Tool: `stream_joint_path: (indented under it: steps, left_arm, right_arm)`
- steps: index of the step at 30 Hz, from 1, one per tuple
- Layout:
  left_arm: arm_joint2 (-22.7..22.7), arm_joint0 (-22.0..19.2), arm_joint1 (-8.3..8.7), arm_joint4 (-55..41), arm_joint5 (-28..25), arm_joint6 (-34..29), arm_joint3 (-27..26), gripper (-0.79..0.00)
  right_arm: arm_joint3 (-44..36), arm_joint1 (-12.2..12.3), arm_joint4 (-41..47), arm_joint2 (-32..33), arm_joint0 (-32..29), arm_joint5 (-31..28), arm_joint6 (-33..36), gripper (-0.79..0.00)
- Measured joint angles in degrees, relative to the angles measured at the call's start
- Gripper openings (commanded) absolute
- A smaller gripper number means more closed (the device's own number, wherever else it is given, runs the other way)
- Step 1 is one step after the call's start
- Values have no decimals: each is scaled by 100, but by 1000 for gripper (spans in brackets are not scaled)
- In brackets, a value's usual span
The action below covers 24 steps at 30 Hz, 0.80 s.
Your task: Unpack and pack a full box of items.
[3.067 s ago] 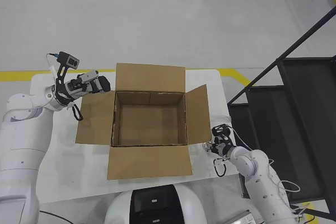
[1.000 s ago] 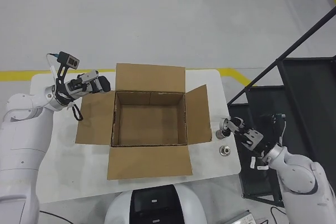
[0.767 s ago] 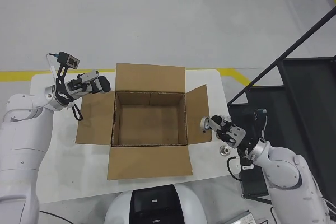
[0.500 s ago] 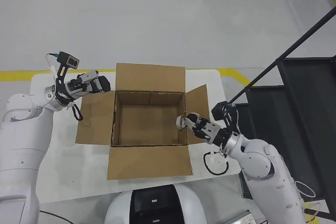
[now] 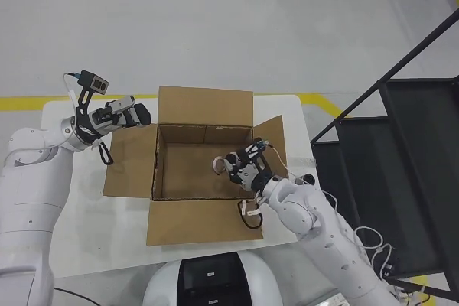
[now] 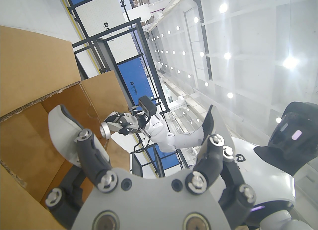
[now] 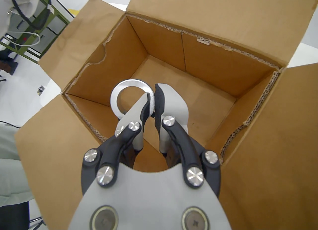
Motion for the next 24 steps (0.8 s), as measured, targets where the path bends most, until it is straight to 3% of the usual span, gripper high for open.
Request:
stream_joint_path:
  steps: [5, 11, 15, 24]
  left_arm:
    - [0, 0, 0, 0, 0, 0, 0, 0]
    - [0, 0, 0, 0, 0, 0, 0, 0]
    - [0, 0, 0, 0, 0, 0, 0, 0]
    - [0, 0, 0, 0, 0, 0, 0, 0]
  right_arm:
    - [97, -22, -68, -96, 106, 169, 99, 0]
    - [-359, 62, 409, 306, -195, -407, 203, 0]
    - [-912, 163, 1029, 1026, -660, -774, 162, 0]
    - [-1561, 297, 1938, 2913, -1850, -974, -462, 0]
